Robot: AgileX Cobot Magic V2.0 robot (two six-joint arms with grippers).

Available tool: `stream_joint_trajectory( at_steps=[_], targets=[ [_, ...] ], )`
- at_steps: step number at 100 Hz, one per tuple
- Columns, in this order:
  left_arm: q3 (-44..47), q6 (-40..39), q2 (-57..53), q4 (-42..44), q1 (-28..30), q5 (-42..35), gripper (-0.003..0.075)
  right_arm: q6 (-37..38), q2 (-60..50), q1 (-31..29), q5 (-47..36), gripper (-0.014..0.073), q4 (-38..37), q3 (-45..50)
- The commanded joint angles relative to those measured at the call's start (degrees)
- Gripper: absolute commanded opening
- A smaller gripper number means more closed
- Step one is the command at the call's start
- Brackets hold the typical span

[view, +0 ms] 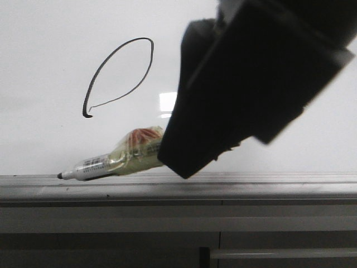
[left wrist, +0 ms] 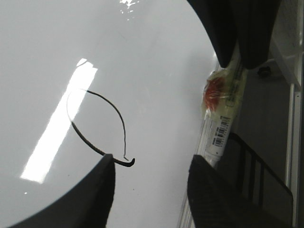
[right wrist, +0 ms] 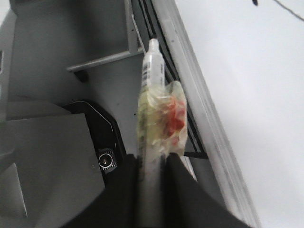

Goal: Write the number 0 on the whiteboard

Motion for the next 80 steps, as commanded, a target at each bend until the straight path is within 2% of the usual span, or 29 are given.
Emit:
stream_joint_trajectory(
  at_steps=[1, 20, 38, 61, 80],
  targets=[
    [-2.1, 0.3, 0.4, 1.3, -0.3, -0.4, 0.0313, 0.5, -0.3, 0.1, -1.4, -0.0069, -0.6, -3.5],
    [-2.1, 4.9, 0.5, 3.8, -0.5, -0.4, 0.0313, 0.5, 0.5, 0.1, -0.4, -0.0069, -0.6, -8.9],
    [-2.1, 5.0, 0.5, 4.1, -0.5, 1.9, 0.0313, 0.5, 0.5, 0.3, 2.3, -0.0069, 0.3, -12.4],
    [-2.1, 5.0, 0.5, 4.1, -0.5, 1.2, 0.0313, 0.5, 0.9, 3.1, 1.7, -0.0069, 0.3, -14.0],
    [-1.9, 5.0, 0.5, 3.9, -0.5, 0.3, 0.0313, 0.5, 2.1, 3.1, 1.7, -0.0069, 0.7, -14.2]
  ],
)
